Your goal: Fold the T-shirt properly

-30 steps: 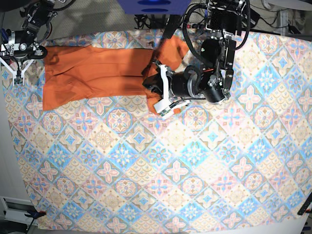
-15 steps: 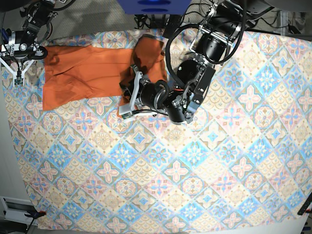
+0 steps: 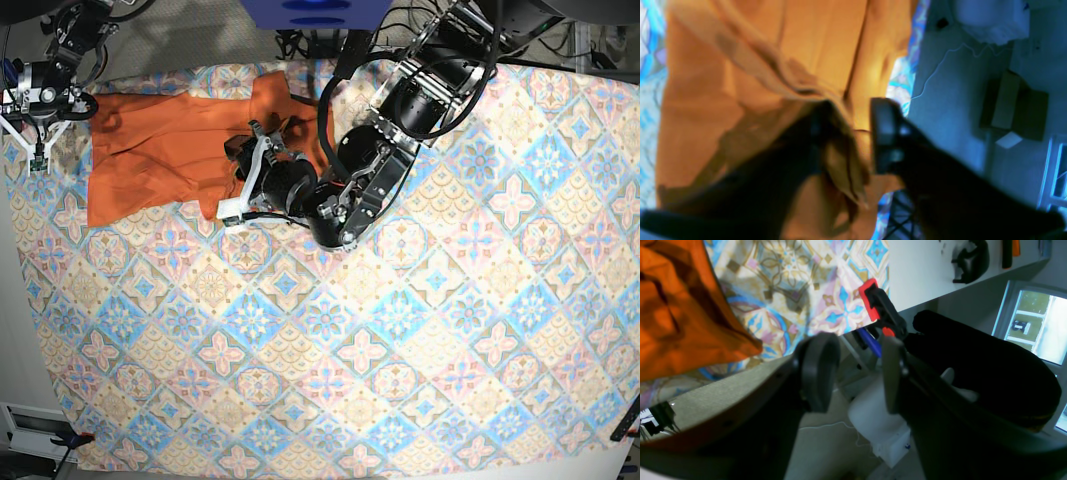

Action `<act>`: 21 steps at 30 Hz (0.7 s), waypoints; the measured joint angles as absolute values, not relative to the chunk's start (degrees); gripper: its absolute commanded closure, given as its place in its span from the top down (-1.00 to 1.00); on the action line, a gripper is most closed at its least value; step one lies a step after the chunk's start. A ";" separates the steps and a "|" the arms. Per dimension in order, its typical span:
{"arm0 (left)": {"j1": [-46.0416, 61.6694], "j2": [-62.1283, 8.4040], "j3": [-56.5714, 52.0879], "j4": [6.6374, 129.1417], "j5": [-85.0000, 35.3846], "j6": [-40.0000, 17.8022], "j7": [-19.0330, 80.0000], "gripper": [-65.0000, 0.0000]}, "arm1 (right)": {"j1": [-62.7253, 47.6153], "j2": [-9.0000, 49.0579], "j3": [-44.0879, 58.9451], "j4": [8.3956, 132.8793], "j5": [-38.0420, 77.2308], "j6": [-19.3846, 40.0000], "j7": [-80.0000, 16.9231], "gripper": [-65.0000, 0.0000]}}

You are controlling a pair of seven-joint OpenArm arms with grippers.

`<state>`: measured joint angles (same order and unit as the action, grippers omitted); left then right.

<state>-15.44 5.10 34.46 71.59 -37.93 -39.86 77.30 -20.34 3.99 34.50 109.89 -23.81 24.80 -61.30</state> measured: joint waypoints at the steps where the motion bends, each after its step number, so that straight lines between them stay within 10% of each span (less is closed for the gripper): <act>1: -15.64 5.10 34.54 71.61 -37.93 -39.83 77.32 0.08 | -20.32 3.99 34.50 109.89 -23.81 24.80 -61.25 -0.25; 21: -17.76 5.26 44.34 71.75 -37.56 -39.66 60.31 0.12 | -18.35 3.99 34.63 109.89 -24.01 24.77 -61.47 -0.25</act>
